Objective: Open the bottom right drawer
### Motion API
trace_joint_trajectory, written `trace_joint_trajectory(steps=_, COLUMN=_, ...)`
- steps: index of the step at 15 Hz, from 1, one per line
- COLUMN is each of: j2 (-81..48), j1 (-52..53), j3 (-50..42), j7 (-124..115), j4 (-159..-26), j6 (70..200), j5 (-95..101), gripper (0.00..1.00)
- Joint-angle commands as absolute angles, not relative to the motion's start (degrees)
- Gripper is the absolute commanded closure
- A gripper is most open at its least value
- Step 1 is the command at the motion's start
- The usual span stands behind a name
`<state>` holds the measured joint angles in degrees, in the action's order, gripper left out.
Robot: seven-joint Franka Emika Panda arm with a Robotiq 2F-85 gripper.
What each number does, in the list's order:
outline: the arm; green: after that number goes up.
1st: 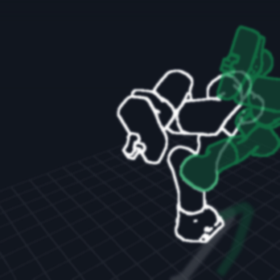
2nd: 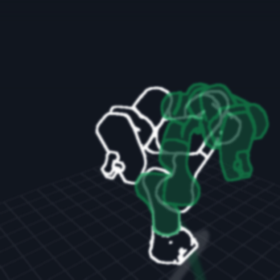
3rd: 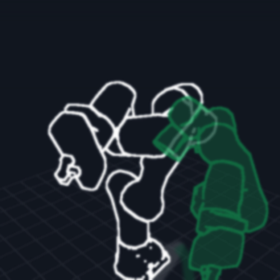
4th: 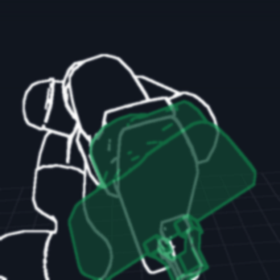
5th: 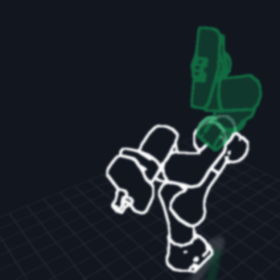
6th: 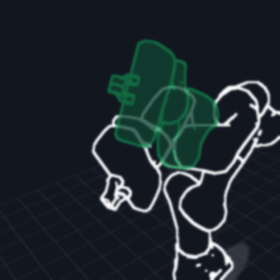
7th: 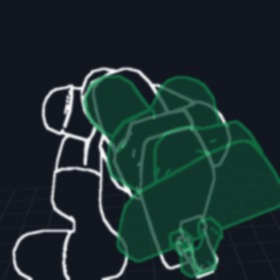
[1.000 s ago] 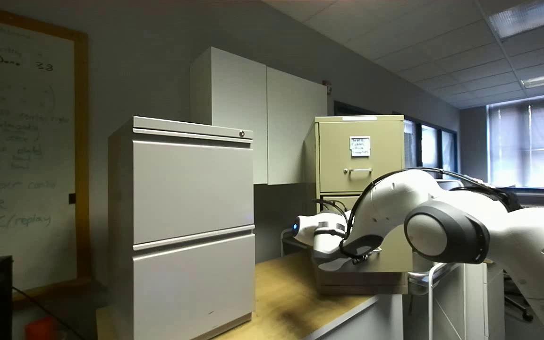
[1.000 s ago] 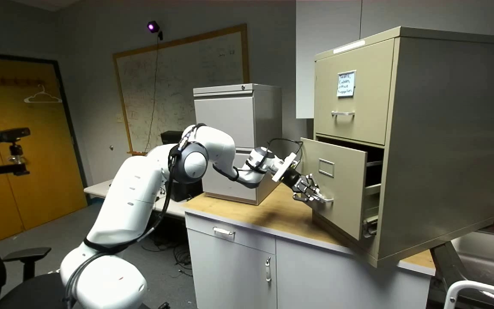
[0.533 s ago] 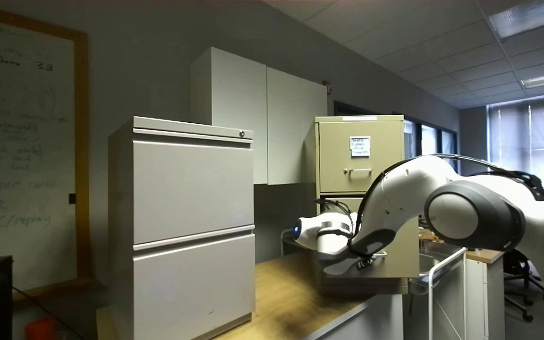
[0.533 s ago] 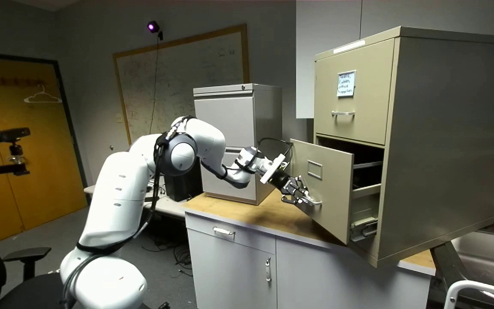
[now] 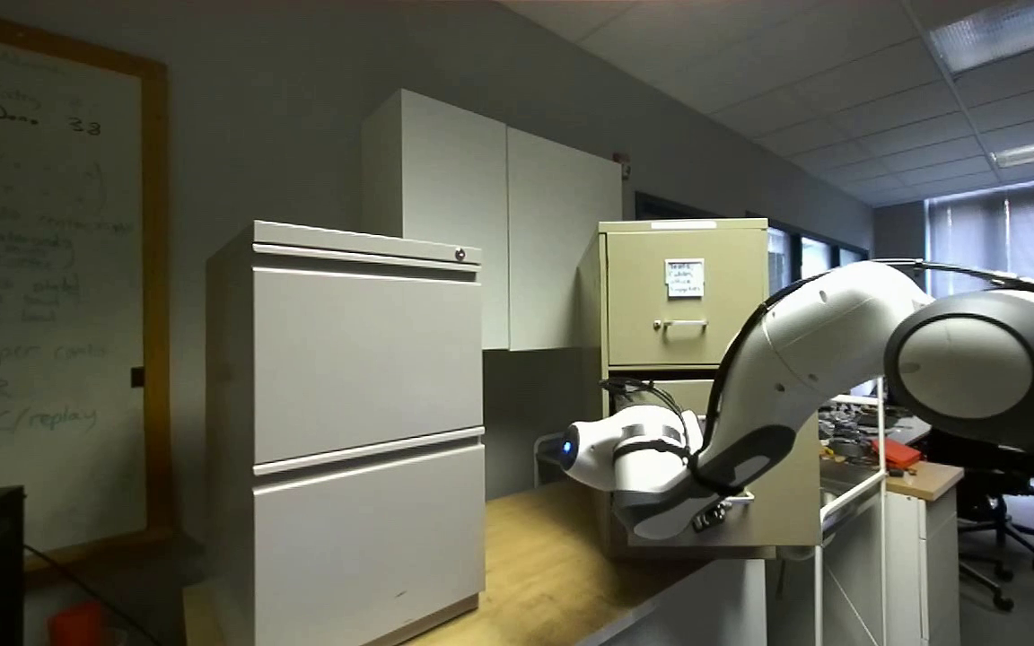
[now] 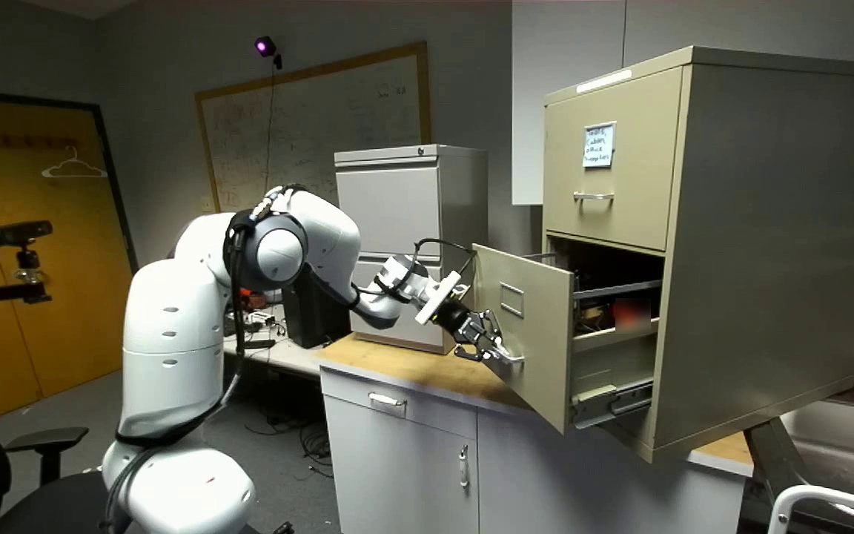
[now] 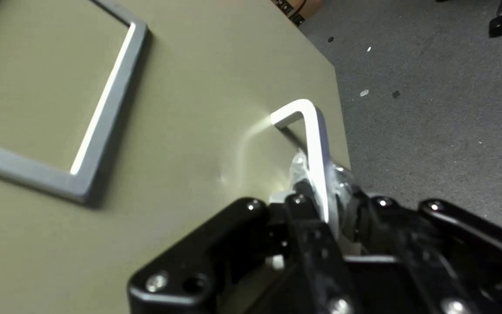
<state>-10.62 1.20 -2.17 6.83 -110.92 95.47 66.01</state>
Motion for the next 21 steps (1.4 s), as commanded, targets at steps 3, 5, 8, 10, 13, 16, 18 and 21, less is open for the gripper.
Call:
trace_joint_trajectory(steps=3, j2=-2.59, j1=0.49, j3=-0.64, j7=5.92, j4=-123.27, j6=90.58, j5=60.71, gripper=0.96)
trace_joint_trajectory(steps=5, j2=-1.42, j1=0.69, j3=-0.25, j7=5.97, j4=-124.43, j6=90.56, j5=60.05, gripper=0.96)
trace_joint_trajectory(steps=8, j2=-0.18, j1=0.78, j3=0.08, j7=6.05, j4=-125.69, j6=90.57, j5=59.62, gripper=0.60)
trace_joint_trajectory(steps=10, j2=-0.06, j1=0.59, j3=-0.06, j7=6.56, j4=-126.16, j6=88.89, j5=58.65, gripper=0.49)
trace_joint_trajectory(steps=13, j2=-0.32, j1=0.42, j3=-0.14, j7=7.61, j4=-126.11, j6=85.98, j5=56.41, gripper=0.25)
trace_joint_trajectory(steps=16, j2=-0.57, j1=0.42, j3=-0.15, j7=8.91, j4=-125.85, j6=85.22, j5=54.74, gripper=0.02)
trace_joint_trajectory(steps=18, j2=-0.61, j1=0.39, j3=-0.17, j7=9.91, j4=-125.64, j6=84.54, j5=53.60, gripper=0.00)
trace_joint_trajectory(steps=21, j2=0.00, j1=0.43, j3=-0.09, j7=11.76, j4=-124.98, j6=83.49, j5=51.77, gripper=0.00)
